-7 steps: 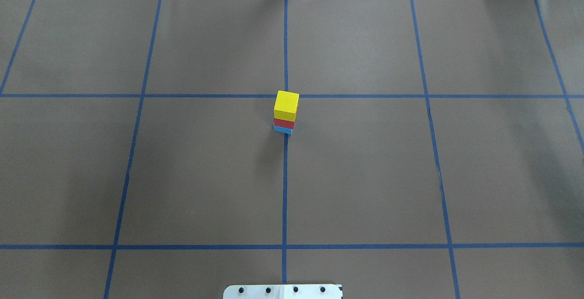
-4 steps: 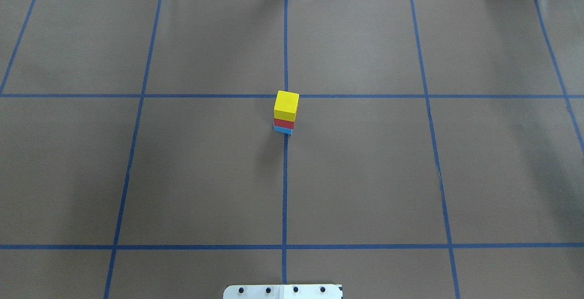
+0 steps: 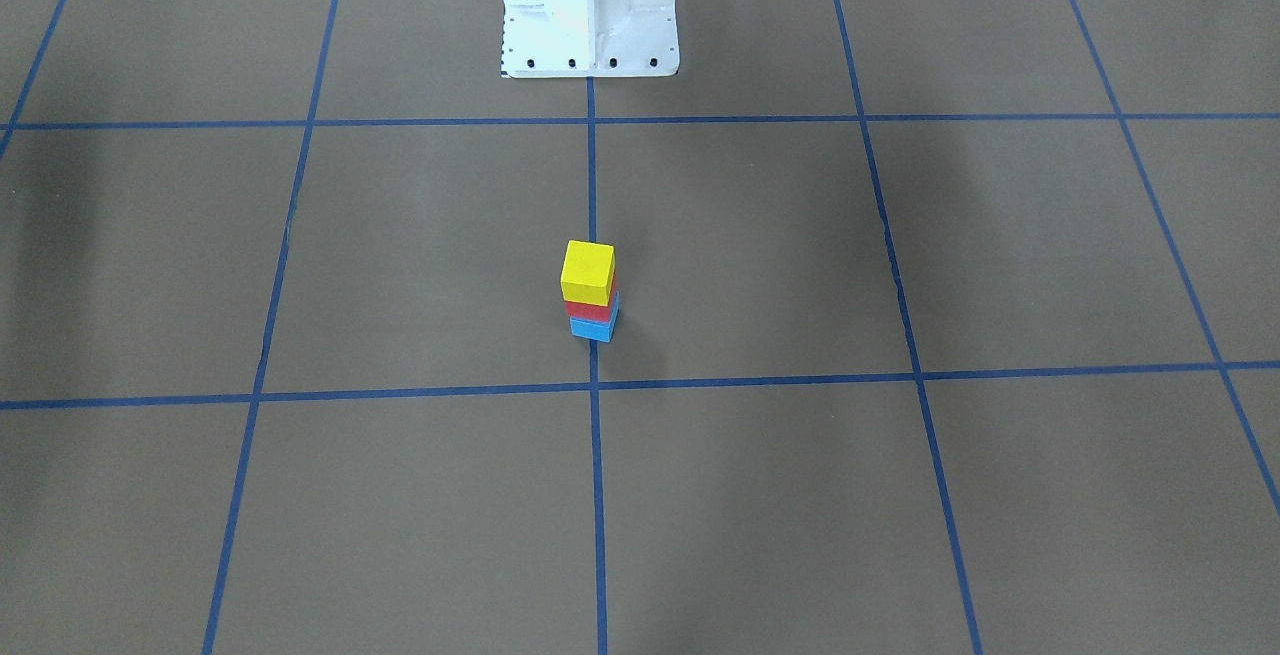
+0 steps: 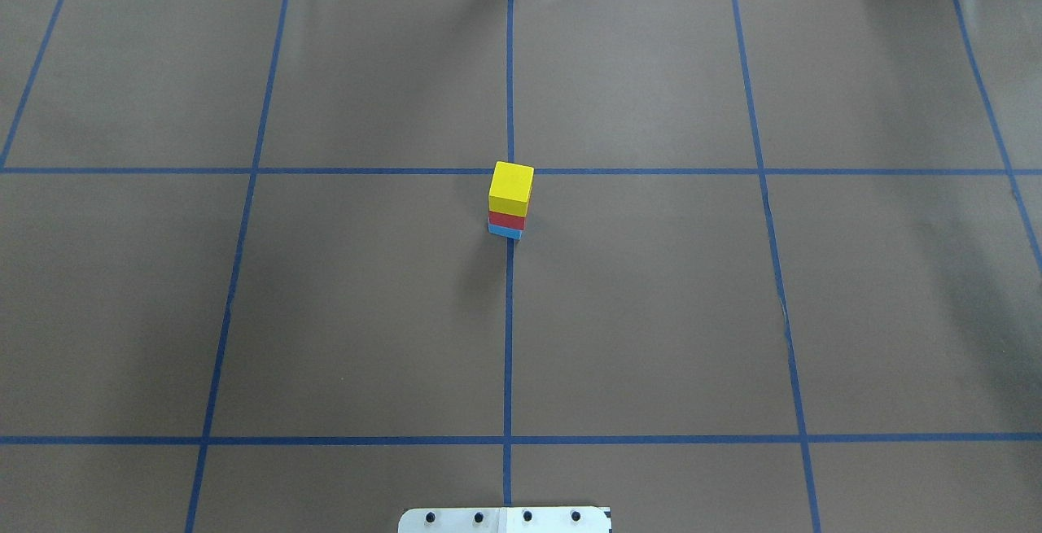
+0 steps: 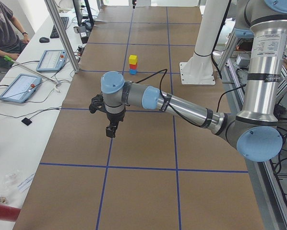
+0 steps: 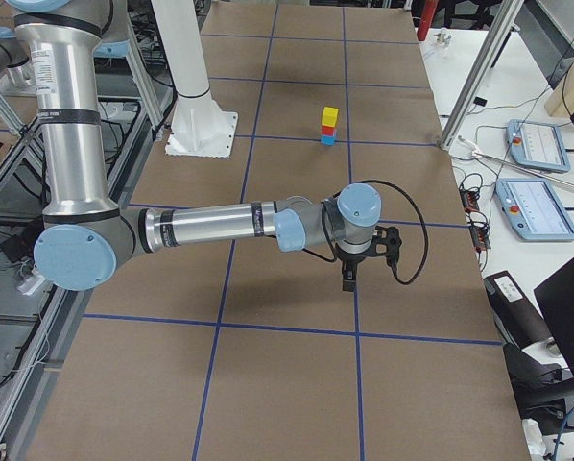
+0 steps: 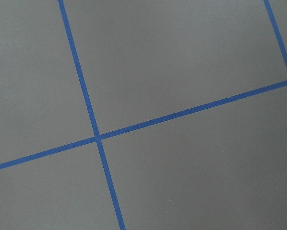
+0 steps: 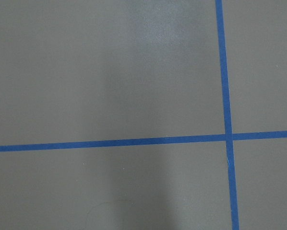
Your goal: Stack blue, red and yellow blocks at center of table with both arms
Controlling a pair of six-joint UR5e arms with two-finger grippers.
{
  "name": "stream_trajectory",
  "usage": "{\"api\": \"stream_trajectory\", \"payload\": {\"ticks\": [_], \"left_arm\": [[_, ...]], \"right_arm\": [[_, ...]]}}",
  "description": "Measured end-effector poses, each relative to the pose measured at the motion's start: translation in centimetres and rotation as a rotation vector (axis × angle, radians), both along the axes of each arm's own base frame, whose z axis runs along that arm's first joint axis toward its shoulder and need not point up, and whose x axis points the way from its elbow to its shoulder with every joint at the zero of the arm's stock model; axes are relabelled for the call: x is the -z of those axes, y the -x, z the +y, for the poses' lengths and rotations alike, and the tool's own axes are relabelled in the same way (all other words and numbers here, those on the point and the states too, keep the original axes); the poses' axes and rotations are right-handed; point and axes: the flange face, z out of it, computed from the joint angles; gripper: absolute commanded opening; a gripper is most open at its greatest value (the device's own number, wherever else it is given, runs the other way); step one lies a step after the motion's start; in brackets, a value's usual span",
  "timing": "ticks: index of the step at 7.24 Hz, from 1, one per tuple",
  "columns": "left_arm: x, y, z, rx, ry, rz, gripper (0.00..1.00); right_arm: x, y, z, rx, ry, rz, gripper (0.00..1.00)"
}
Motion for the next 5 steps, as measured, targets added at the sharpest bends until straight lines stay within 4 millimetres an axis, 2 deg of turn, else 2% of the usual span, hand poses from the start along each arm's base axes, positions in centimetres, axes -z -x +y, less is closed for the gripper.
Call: {"api": "stream_trajectory", "payload": {"ticks": [5], "left_arm": [[0.81, 0.0, 0.21, 0.001, -0.015, 0.002, 0.99]], "right_arm": [[0.23, -0.01, 0.05, -0.001, -0.035, -0.004, 1.0]]}}
